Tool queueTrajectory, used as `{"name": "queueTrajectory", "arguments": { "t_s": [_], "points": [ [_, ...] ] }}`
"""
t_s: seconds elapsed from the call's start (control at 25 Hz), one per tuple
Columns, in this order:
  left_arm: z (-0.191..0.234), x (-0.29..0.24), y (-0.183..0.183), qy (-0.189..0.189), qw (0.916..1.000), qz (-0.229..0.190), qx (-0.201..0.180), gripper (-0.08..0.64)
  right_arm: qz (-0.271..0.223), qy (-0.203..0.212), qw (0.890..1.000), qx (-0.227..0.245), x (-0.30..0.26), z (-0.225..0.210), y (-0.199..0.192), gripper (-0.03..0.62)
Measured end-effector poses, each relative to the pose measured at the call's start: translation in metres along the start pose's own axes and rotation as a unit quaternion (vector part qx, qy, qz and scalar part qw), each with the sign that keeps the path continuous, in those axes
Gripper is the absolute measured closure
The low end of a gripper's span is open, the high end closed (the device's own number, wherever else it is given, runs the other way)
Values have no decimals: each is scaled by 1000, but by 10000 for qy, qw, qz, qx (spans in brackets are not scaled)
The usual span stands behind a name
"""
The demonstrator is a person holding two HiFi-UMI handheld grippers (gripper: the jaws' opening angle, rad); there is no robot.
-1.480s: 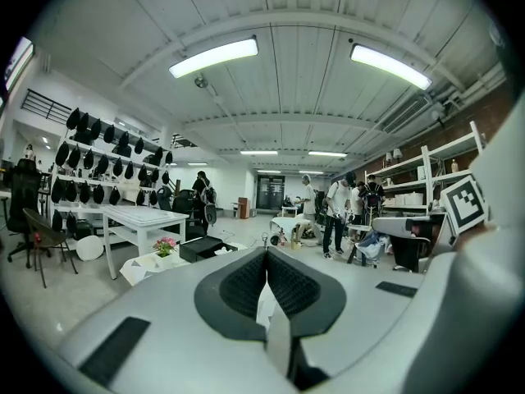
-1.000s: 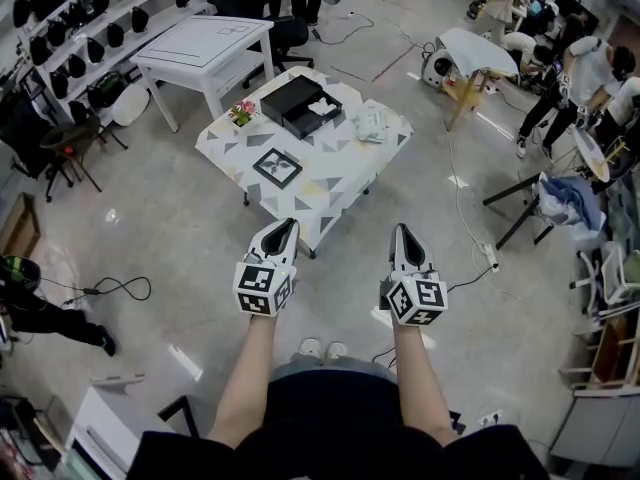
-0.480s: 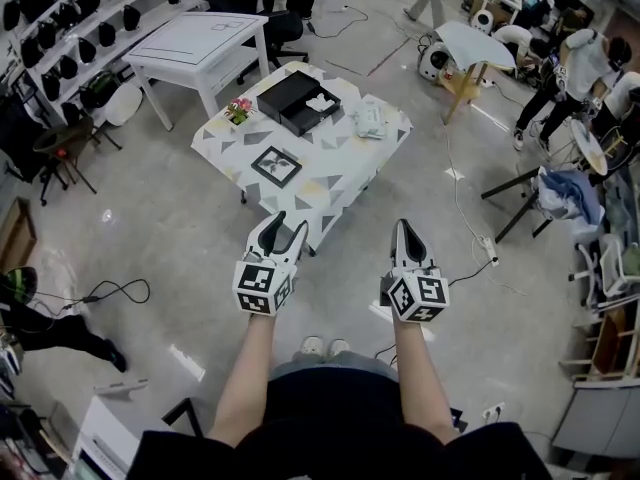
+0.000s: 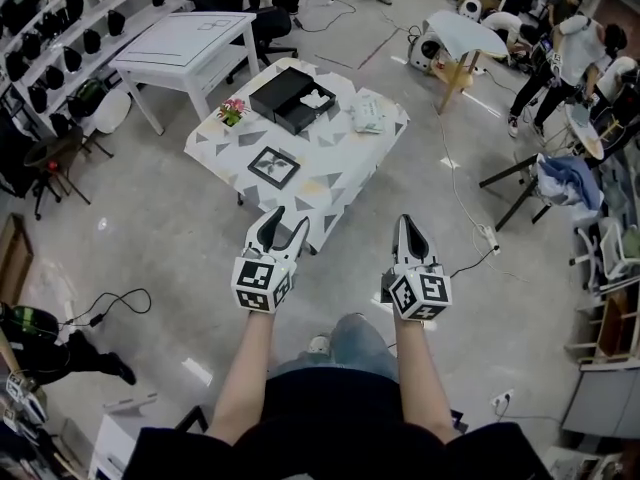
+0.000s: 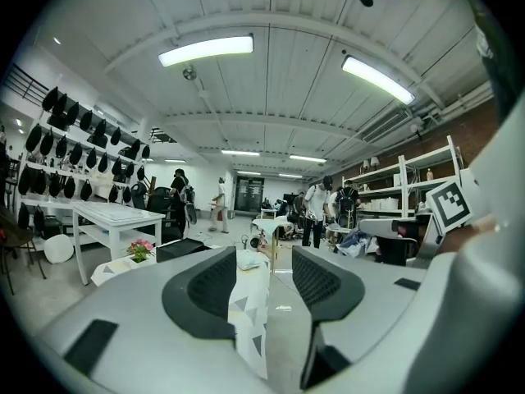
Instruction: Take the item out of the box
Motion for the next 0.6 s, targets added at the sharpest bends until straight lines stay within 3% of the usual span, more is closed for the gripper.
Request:
{"name": "queueTrajectory", "arguments": {
  "t_s": [0.32, 0.6],
  "points": [
    [11, -29, 2, -81, 9999, 88, -14, 348, -31, -195, 9998, -79, -22, -20, -1, 589],
    [34, -62, 11, 69, 10000, 23, -20, 348, -104, -65, 9999, -51, -68, -33, -4, 589]
  ]
}}
Point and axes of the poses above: the fingertips, and each gripper's own axes: x backward along the fingers, z to its left, y out of its top, the point moved 1 cm from there along x, backward along the fingers, and after that the axes turned 14 degrees about x, right-handed, at the moved point
